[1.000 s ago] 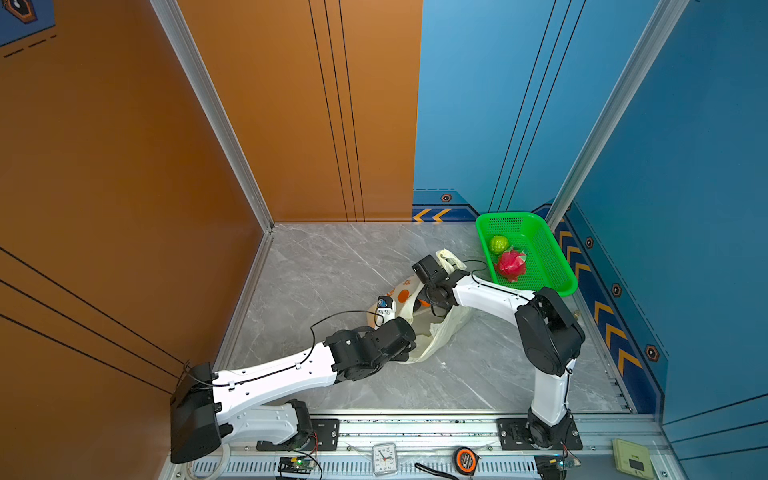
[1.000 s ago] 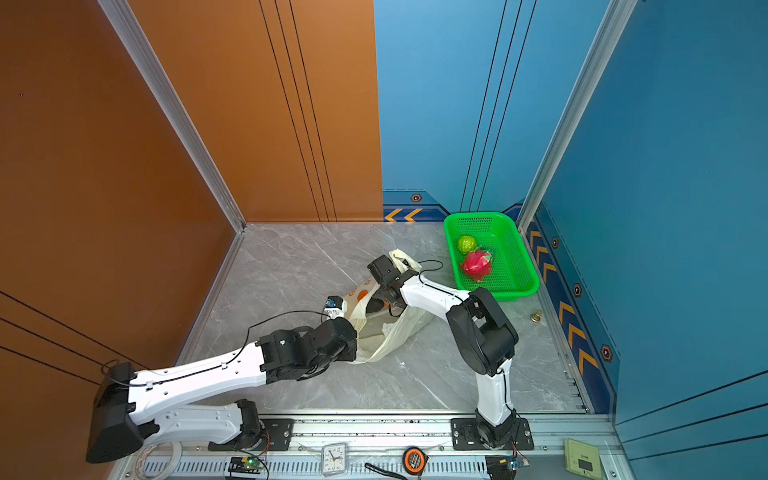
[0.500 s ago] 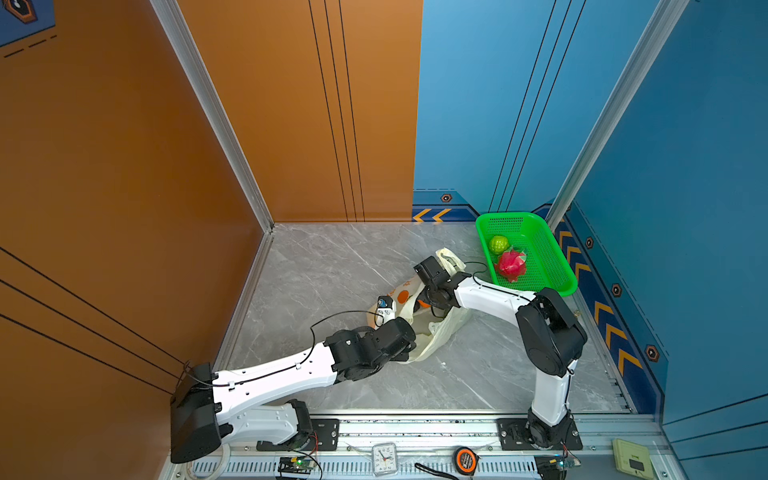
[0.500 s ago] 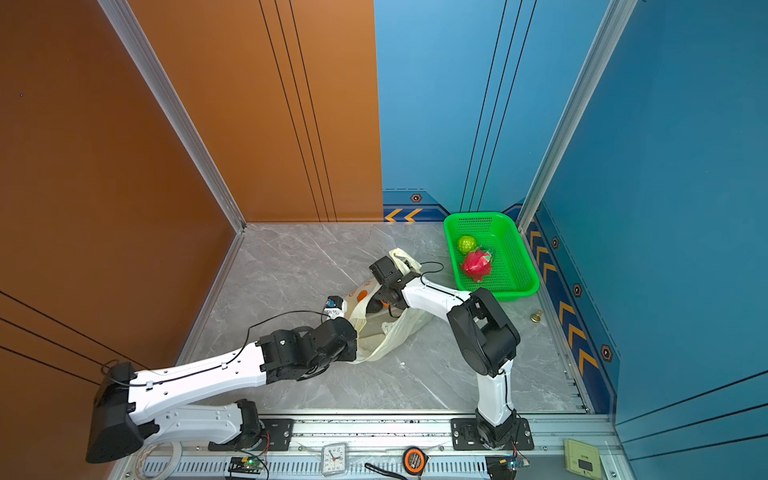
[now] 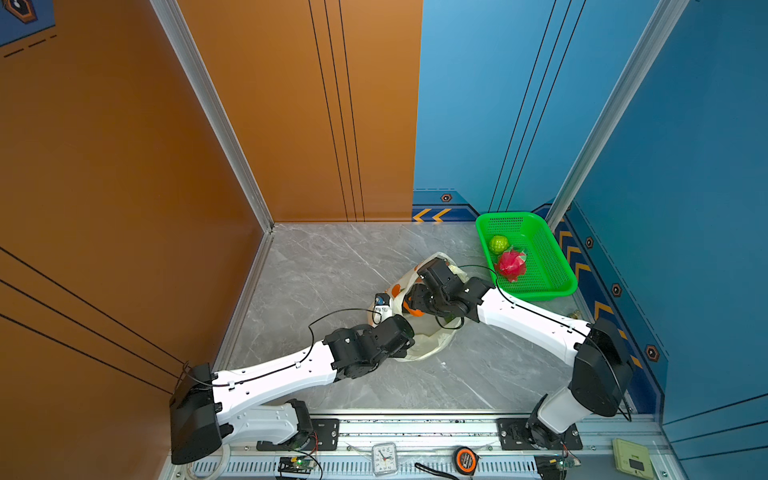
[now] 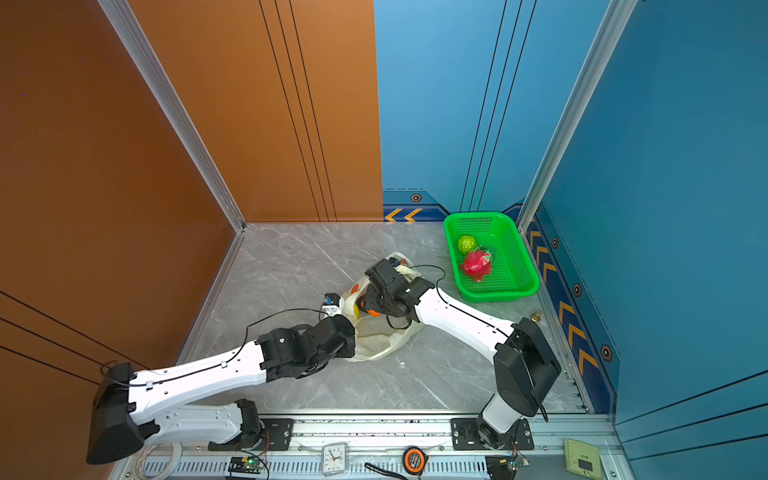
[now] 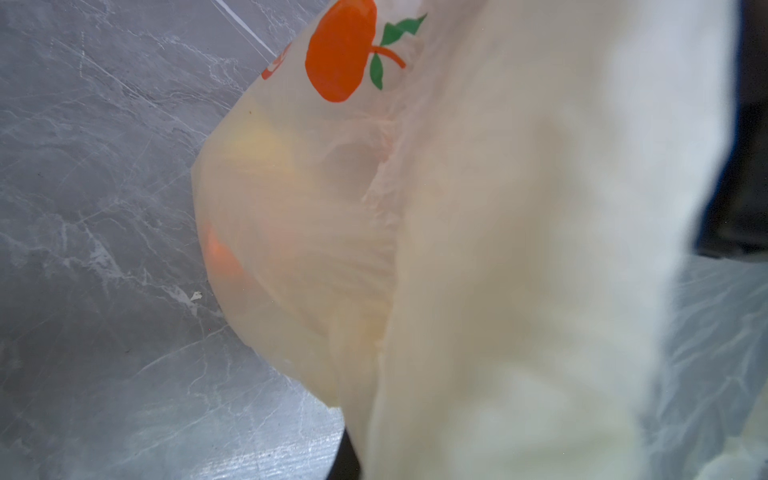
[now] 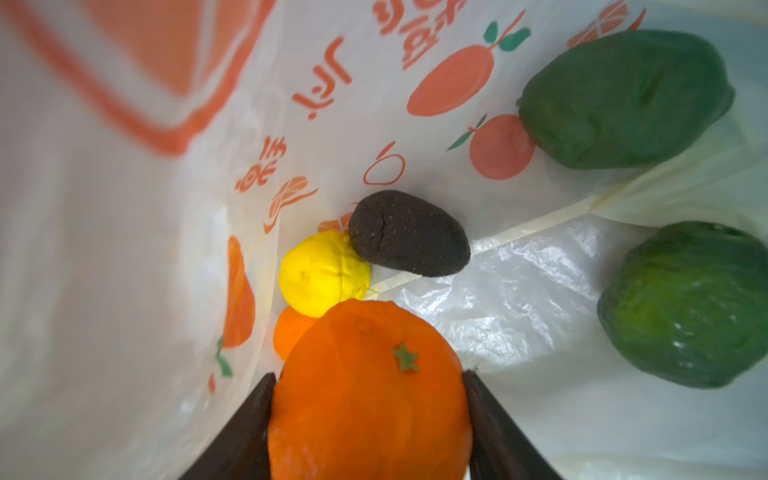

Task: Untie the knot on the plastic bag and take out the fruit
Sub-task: 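Lift the orange out of the bag and carry it to the green basket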

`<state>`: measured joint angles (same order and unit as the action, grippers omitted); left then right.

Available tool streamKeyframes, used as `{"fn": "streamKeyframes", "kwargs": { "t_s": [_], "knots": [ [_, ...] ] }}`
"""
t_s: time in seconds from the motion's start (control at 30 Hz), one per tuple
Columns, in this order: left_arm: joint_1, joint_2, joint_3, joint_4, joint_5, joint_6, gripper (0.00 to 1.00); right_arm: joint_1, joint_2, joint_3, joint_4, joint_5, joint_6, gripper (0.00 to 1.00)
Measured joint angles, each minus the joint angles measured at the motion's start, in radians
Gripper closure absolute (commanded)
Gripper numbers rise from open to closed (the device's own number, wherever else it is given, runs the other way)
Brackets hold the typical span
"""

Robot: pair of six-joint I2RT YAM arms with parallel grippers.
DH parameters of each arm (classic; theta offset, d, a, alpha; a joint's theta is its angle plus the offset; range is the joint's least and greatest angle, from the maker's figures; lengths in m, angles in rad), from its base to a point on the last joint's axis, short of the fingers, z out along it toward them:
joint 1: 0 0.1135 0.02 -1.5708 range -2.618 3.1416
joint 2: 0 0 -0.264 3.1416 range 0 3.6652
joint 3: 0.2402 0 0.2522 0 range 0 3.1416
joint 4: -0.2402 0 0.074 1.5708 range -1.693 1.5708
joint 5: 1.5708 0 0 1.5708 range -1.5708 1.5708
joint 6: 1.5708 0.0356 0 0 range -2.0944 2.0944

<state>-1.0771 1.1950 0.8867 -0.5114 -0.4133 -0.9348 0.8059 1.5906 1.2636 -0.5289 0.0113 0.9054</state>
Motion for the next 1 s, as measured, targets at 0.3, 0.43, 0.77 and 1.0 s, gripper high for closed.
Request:
{"fn": "streamKeyframes", "kwargs": {
  "t_s": [0.3,0.43,0.77,1.0],
  "knots": [
    [0.004,-0.005,0.0,0.0,-0.008,0.012,1.0,0.038,-0.077,0.071,-0.157,-0.001,-0.034,0.5],
    [0.004,-0.019,0.0,0.0,-0.013,0.015,1.0,0.037,-0.097,0.168,-0.206,-0.001,-0.05,0.5],
    [0.004,-0.021,0.0,0.0,-0.014,0.023,1.0,-0.041,-0.094,0.436,-0.257,-0.01,-0.108,0.49],
    [0.004,-0.021,0.0,0.0,-0.014,0.023,1.0,-0.213,-0.069,0.533,-0.257,-0.015,-0.171,0.49]
  ]
}}
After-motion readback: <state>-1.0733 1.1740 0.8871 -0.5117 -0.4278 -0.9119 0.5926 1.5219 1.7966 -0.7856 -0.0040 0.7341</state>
